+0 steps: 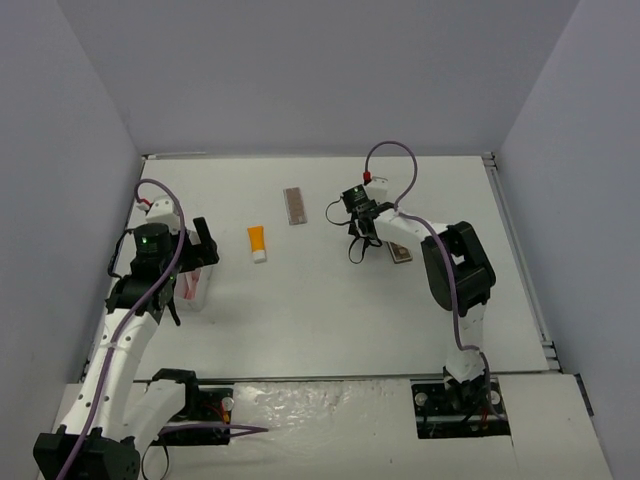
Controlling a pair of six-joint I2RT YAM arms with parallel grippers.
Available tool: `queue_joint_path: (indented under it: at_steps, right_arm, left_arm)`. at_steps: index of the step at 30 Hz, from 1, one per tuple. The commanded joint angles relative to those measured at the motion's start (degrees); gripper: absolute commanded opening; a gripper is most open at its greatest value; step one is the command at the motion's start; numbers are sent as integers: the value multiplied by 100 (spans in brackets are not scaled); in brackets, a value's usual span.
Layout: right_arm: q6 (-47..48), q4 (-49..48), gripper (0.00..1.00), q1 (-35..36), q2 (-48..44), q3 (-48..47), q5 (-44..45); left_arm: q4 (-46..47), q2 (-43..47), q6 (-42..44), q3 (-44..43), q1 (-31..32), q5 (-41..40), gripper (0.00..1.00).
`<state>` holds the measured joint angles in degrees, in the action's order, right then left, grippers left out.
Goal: Organize the makeup
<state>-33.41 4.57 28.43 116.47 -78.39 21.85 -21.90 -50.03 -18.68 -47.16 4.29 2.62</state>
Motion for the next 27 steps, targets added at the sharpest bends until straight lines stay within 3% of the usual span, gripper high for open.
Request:
queue_joint_path:
  at_steps: [1,10,16,22,27]
  right_arm:
    - [-166,-24,33,-71,122,-340,59]
    - [-133,-64,22,-103,464,-407,-111]
    - [-32,-195,0,-117,338,-146,-268]
    - [585,-1026,0,116,-568,713,-666]
    - [1313,-2454,0,1100,-1903,2008,-851]
  left_arm:
    - [205,88,-73,-348,10,184,97]
    - [213,54,-84,-329,10,222,97]
    - [241,20,-111,-310,11,326,97]
    - [447,-28,-297,-289,65,875,97]
    - [514,-17,-929,-344,160,1715,97]
